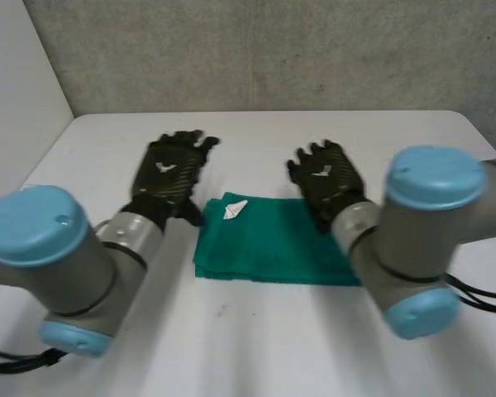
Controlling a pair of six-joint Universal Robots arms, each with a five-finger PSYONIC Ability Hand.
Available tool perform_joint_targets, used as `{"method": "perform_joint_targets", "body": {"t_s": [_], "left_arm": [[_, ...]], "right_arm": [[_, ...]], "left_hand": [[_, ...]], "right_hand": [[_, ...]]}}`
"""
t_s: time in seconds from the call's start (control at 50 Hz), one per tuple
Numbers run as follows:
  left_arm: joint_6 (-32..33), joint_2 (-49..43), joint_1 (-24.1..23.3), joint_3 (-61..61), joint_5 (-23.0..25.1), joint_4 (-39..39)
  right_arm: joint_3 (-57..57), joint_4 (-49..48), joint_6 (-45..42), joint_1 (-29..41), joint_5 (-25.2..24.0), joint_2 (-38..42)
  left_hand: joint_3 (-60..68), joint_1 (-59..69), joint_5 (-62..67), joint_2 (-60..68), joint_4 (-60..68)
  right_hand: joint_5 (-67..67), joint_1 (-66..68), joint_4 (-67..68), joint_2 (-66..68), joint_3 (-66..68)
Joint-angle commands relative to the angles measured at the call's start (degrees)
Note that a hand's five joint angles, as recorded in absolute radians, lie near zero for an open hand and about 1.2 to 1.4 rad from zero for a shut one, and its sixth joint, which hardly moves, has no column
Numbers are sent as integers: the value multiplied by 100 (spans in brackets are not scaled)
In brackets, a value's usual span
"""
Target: Fold the towel.
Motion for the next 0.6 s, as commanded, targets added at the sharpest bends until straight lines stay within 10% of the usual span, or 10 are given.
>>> {"method": "perform_joint_targets", "body": {"t_s": [0.02,0.26,0.6], "left_arm": [[95,-1146,-965,1237,5,-65],[1227,-2511,-984,2409,-890,-654],[1246,-1467,-834,1057,-1094,-733]], "right_arm": [[1178,622,1300,-951,-801,-489],[2138,-115,1300,-1612,-898,-463],[2130,-660,1169,-1700,-767,-489]], "left_hand": [[-201,-132,-257,-137,-142],[-166,-97,-223,-102,-107],[-167,-98,-224,-103,-108]], "right_hand": [[-403,-166,-326,-250,-204],[1755,1992,1832,1908,1954],[6597,6834,6674,6750,6796]]}}
